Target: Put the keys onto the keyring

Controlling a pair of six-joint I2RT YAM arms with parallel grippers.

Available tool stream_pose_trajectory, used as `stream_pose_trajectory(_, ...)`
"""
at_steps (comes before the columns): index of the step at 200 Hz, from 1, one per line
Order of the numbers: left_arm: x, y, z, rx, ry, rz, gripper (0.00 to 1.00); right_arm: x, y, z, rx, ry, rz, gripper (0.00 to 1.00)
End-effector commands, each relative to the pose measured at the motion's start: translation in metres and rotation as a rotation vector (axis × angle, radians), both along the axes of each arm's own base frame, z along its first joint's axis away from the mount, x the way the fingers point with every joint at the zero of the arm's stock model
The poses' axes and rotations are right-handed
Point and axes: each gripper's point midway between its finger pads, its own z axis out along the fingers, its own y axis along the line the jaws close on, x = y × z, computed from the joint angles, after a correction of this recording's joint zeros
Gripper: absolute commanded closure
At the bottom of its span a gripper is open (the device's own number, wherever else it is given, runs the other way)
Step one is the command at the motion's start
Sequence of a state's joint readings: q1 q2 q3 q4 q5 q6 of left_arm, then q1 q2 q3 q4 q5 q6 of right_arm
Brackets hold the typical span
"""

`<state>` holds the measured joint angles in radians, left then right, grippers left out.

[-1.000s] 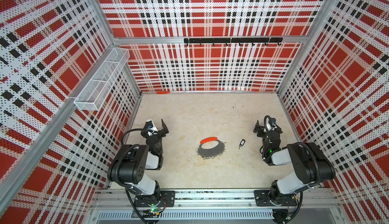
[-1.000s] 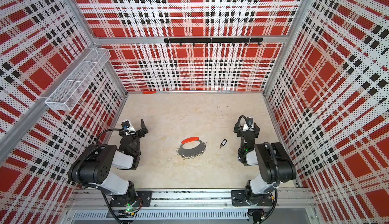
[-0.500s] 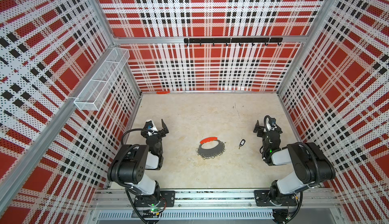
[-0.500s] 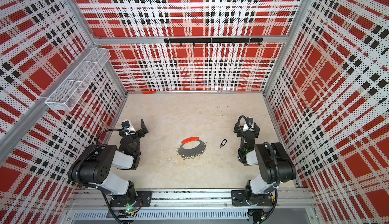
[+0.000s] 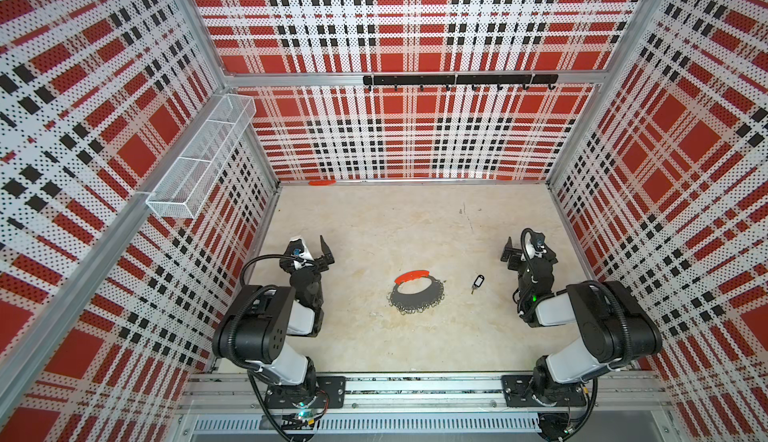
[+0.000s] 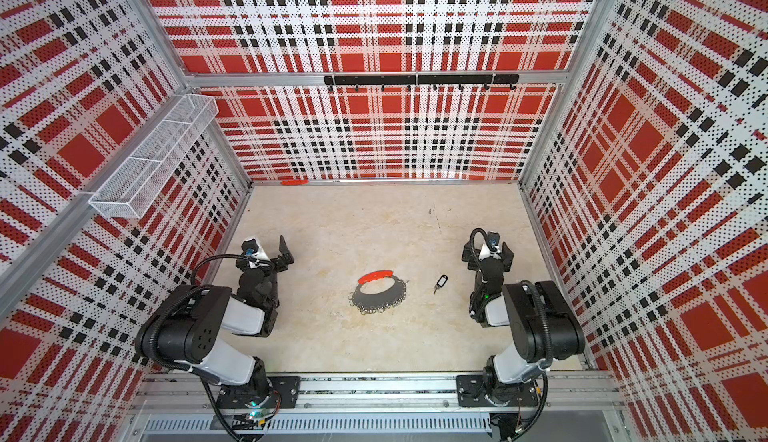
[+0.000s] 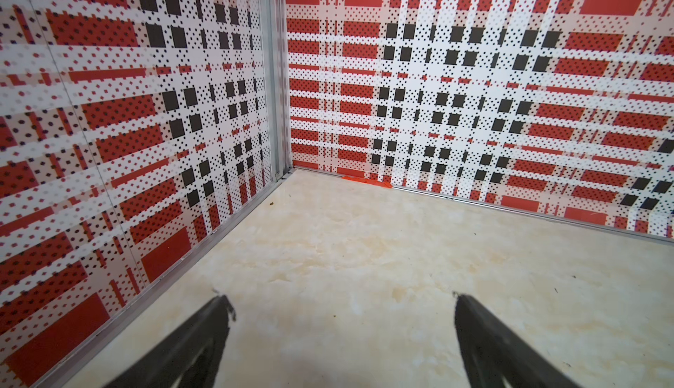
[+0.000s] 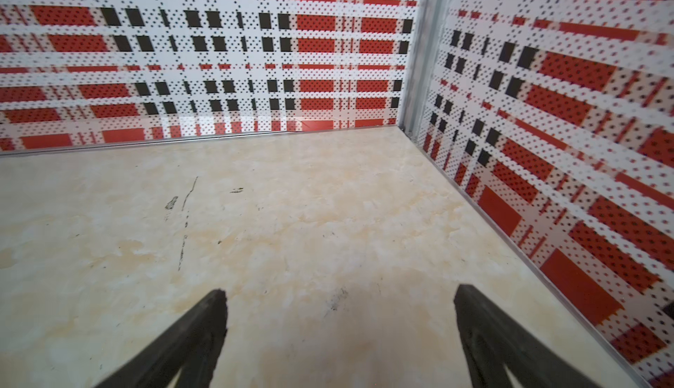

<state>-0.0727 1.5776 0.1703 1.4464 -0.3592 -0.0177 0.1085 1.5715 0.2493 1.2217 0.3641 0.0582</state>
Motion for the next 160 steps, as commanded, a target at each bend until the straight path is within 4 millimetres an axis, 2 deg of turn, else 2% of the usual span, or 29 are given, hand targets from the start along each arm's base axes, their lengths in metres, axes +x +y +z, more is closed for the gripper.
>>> stream_pose_trajectory(1,-0.018,0.006,0.022,0.015,-0.092,0.056,0.02,-0.021,-0.001,0.019,-0.041,-0.114,-0.046,0.0)
stream_pose_trajectory(17,-0.024,0.005,0.036,0.03,-0.1,0.097,0.02,-0.026,0.002,0.023,-0.049,-0.134,-0.035,0.0)
stream_pose_trajectory(24,-0.023,-0.003,0.043,0.051,-0.091,0.085,0.02,-0.026,0.003,0.026,-0.057,-0.135,-0.038,0.0)
stream_pose_trajectory(35,-0.018,-0.019,0.054,0.068,-0.072,0.048,0.02,-0.032,-0.004,0.037,-0.079,-0.14,-0.137,0.0)
stream_pose_trajectory(40,-0.015,-0.024,0.062,0.053,-0.074,0.042,0.02,-0.032,0.002,0.045,-0.103,-0.144,-0.131,0.0)
stream_pose_trajectory(44,-0.014,-0.039,0.067,0.038,-0.072,0.004,0.02,-0.032,0.008,0.05,-0.124,-0.141,-0.114,0.0)
stream_pose_trajectory(59,-0.008,-0.07,0.089,-0.077,-0.067,-0.085,0.02,-0.03,0.027,0.07,-0.15,-0.142,-0.06,0.0)
stream_pose_trajectory(73,-0.005,-0.107,0.102,-0.21,-0.043,-0.233,0.02,-0.027,0.033,0.082,-0.117,-0.107,-0.067,0.0)
stream_pose_trajectory(80,-0.006,-0.125,0.105,-0.256,-0.028,-0.316,0.02,-0.027,0.026,0.088,-0.041,-0.071,-0.13,0.0)
stream_pose_trajectory(87,-0.009,-0.147,0.105,-0.267,-0.002,-0.425,0.02,-0.031,0.017,0.08,0.078,0.019,-0.212,0.0)
stream_pose_trajectory(101,-0.017,-0.18,0.09,-0.219,0.088,-0.604,0.02,-0.047,-0.004,0.077,0.263,0.098,-0.366,0.0)
stream_pose_trajectory(118,-0.02,-0.177,0.067,-0.277,0.129,-0.585,0.02,-0.051,-0.01,0.075,0.329,0.112,-0.383,0.0)
stream_pose_trajectory(137,-0.009,-0.171,0.073,-0.302,0.146,-0.583,0.02,-0.048,0.001,0.067,0.397,0.199,-0.29,0.0)
stream_pose_trajectory(160,0.0,-0.142,0.064,-0.331,0.195,-0.466,0.02,-0.047,0.022,0.048,0.519,0.264,-0.205,0.0)
